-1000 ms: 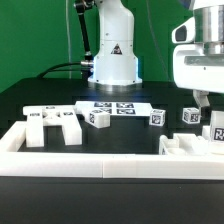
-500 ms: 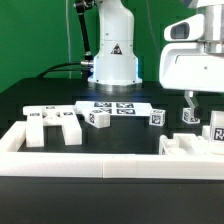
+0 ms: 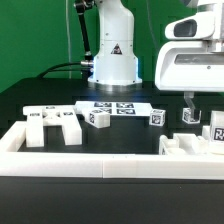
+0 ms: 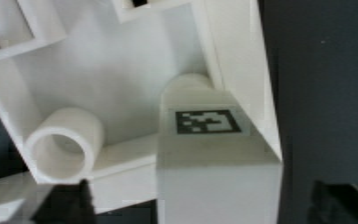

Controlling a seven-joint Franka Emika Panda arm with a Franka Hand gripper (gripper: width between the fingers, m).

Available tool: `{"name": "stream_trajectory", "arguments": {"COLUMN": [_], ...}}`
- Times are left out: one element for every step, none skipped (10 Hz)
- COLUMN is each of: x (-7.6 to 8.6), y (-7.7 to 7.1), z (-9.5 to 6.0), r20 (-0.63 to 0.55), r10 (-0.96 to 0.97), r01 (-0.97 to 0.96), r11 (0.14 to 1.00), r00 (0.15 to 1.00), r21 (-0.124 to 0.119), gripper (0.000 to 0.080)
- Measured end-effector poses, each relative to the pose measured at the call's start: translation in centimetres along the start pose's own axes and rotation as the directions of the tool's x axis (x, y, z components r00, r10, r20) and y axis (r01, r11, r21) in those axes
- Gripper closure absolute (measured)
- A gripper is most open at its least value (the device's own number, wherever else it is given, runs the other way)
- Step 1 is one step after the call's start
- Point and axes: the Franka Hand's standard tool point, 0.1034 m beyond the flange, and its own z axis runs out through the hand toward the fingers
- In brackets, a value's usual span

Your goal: Assemble chair

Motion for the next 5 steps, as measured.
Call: {"name": "stream_trajectory", "arguments": {"x": [0.0,0.0,0.0,0.0,0.0], "y": [0.0,0.0,0.0,0.0,0.0], "z": [0.0,0.0,0.0,0.0,0.0], "r20": [0.0,0.0,0.0,0.0,0.0], "r10": [0.0,0.0,0.007,0.024,0.024], "r01": [0.0,0.0,-0.007,-0.024,-0.024], "r11": [1.0,1.0,1.0,1.0,1.0], "r00": [1.0,1.0,1.0,1.0,1.0], "r21": [0.0,0.0,0.001,0.001,0.001], "gripper": [0.0413,0.0513,0.0513,0.0511,0.0511]}}
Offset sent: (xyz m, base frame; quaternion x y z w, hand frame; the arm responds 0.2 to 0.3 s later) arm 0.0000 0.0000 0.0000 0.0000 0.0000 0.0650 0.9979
